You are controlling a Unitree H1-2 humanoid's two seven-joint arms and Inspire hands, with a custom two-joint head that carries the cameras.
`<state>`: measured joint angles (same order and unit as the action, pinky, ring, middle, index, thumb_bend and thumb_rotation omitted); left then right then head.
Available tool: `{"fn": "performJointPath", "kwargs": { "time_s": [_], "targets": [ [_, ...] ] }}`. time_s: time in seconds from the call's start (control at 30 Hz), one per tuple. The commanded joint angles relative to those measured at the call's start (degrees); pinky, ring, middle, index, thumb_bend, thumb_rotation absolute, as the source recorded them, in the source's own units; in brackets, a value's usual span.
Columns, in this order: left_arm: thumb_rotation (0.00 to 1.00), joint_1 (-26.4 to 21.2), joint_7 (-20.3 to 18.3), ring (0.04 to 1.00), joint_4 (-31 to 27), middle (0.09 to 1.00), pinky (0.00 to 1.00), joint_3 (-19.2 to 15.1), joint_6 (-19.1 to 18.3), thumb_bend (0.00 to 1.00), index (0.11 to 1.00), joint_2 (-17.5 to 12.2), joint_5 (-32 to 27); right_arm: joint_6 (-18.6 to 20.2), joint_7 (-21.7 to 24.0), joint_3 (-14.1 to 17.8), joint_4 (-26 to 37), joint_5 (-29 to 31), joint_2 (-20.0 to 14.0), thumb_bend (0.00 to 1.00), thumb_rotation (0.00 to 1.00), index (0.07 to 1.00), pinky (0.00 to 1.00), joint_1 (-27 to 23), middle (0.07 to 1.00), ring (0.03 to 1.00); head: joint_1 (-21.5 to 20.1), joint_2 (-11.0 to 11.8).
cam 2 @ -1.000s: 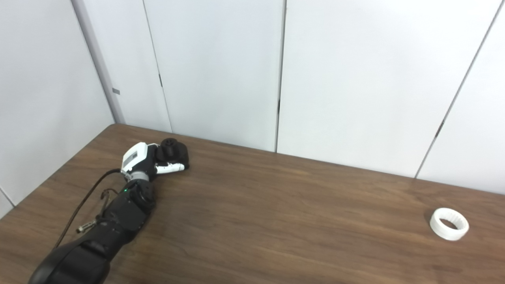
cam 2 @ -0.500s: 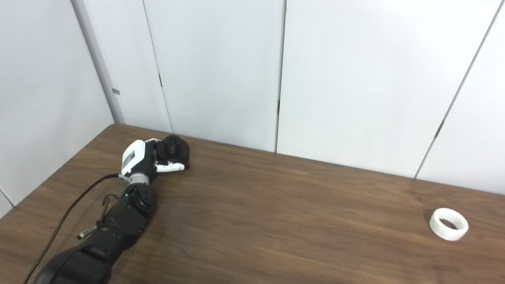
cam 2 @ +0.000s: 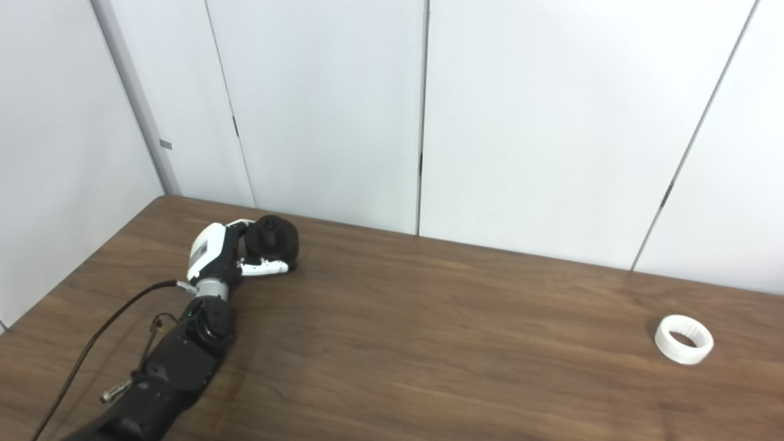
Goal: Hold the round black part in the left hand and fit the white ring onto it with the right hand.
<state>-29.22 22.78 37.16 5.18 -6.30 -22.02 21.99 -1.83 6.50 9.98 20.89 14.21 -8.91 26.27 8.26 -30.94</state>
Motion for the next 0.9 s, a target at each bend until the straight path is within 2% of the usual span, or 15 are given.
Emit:
{"fn": "performJointPath", "kwargs": {
  "time_s": [0.0,0.13,0.23,0.3,0.4,0.47,0.63,0.7,0.87],
  "targets": [
    [0.05,-1.25,-0.99,0.863,-4.98,0.773,0.87,-0.76,-1.01,0.52,0.482,-0.73,0.51,-1.81,0.8,-0.4,0.82,-0.16,-0.37,0.78,1.0,1.0,1.0,-0.83,1.0,1.0,-0.41,-0.35],
    [0.05,4.19,-6.32,0.887,-17.56,0.802,0.87,0.51,-5.36,0.52,0.484,-0.01,1.4,-1.37,0.56,-0.78,0.93,0.0,-0.17,0.76,1.0,1.0,1.0,-0.99,1.0,1.0,-1.59,-0.96],
    [0.05,7.73,-9.12,0.901,-24.55,0.82,0.87,1.26,-6.48,0.52,0.485,0.77,1.66,-0.88,0.3,-1.06,1.22,-0.35,-0.06,0.76,1.0,1.0,1.0,-1.03,1.0,1.0,-2.56,-1.53],
    [0.05,9.88,-10.58,0.93,-28.18,0.833,0.96,1.63,-6.69,0.52,0.486,1.63,1.95,-0.81,0.23,-1.2,1.23,-0.5,-0.04,0.75,1.0,1.0,1.0,-1.1,1.0,1.0,-3.2,-2.1],
    [0.05,13.83,-12.92,0.958,-33.97,0.853,1.0,3.53,-6.79,0.52,0.486,3.07,3.53,-0.68,0.17,-1.49,1.67,-0.62,0.09,0.73,1.0,1.0,1.0,-1.05,0.996,1.0,-4.23,-2.92],
    [0.06,15.93,-14.11,0.972,-36.76,0.858,1.0,4.46,-6.67,0.52,0.485,3.85,4.29,-0.42,0.08,-1.71,2.2,-0.59,0.26,0.72,1.0,1.0,1.0,-0.95,0.988,1.0,-4.64,-3.34],
    [0.06,21.52,-17.72,0.995,-43.23,0.867,1.0,9.19,-5.45,0.52,0.485,6.5,7.18,0.55,-0.51,-2.4,3.73,-0.74,1.09,0.69,1.0,1.0,1.0,-0.85,0.978,1.0,-6.92,-4.98],
    [0.06,22.62,-18.7,0.995,-44.52,0.87,1.0,10.29,-5.05,0.52,0.484,7.09,8.02,0.91,-0.6,-2.57,4.13,-0.83,1.35,0.68,1.0,1.0,1.0,-0.87,0.977,1.0,-7.62,-5.37],
    [0.06,25.75,-19.61,0.985,-45.82,0.869,1.0,14.27,-1.0,0.52,0.484,9.0,10.55,1.84,-0.56,-3.16,5.11,-1.83,1.63,0.66,1.0,1.0,1.0,-0.98,0.974,1.0,-9.72,-6.62]
  ]
}}
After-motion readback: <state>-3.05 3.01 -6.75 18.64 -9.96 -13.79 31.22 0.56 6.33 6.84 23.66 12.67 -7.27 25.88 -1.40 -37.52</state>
